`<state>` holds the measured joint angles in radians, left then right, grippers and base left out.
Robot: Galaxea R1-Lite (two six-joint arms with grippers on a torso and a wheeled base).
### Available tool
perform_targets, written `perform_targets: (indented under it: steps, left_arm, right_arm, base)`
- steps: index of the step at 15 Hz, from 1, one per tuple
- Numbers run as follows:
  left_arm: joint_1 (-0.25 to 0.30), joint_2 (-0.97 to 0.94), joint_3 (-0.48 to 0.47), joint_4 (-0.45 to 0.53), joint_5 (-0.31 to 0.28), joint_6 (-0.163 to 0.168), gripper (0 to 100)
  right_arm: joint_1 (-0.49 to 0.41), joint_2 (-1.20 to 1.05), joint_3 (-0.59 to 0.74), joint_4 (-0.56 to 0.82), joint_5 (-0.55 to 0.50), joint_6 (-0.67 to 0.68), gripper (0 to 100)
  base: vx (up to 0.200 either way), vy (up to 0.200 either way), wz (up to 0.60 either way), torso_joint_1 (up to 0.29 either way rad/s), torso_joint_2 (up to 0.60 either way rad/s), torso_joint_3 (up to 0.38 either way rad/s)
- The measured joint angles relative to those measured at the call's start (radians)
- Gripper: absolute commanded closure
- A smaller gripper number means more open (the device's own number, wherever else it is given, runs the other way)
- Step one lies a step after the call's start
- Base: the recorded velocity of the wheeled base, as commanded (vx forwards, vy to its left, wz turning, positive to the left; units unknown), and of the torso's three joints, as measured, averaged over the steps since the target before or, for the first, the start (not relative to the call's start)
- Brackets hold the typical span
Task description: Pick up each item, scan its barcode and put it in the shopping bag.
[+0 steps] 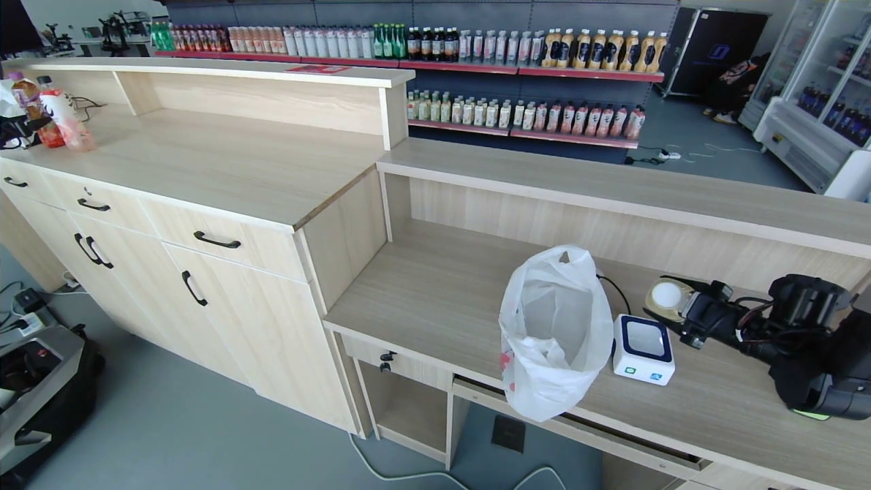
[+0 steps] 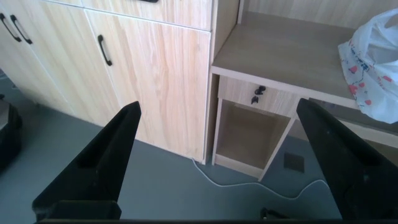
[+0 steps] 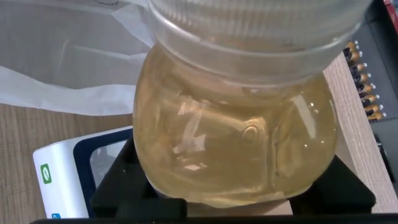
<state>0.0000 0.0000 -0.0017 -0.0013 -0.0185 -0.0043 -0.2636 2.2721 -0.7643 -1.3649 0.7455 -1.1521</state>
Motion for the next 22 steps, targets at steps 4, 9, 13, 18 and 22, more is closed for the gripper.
perform_targets:
  steps: [4,9,13,18,22]
  left_arm:
    - [0.0,0.0,0.0,0.0,0.0,0.0,0]
    - [0.0,0.0,0.0,0.0,0.0,0.0,0]
    - [0.0,0.0,0.0,0.0,0.0,0.0,0]
    - [0.0,0.0,0.0,0.0,0.0,0.0,0]
    - [0.0,0.0,0.0,0.0,0.0,0.0,0]
  right_arm:
    - [0.011,0.03,-0.031,-0.015,0.021,0.0,100]
    - [0.022,0.06,-0.051,-0.018,0.02,-0.005,100]
    - [0.038,0.084,-0.098,-0.023,0.017,-0.011,100]
    - [0.045,0.11,-0.109,-0.02,0.015,-0.031,100]
    - [0.051,0.13,-0.126,-0.02,0.014,-0.031,100]
  base:
    - [0.0,0.0,0.0,0.0,0.0,0.0]
    - [0.0,0.0,0.0,0.0,0.0,0.0]
    - [0.0,0.0,0.0,0.0,0.0,0.0]
    - [0.0,0.0,0.0,0.0,0.0,0.0]
    - [0.0,0.0,0.0,0.0,0.0,0.0]
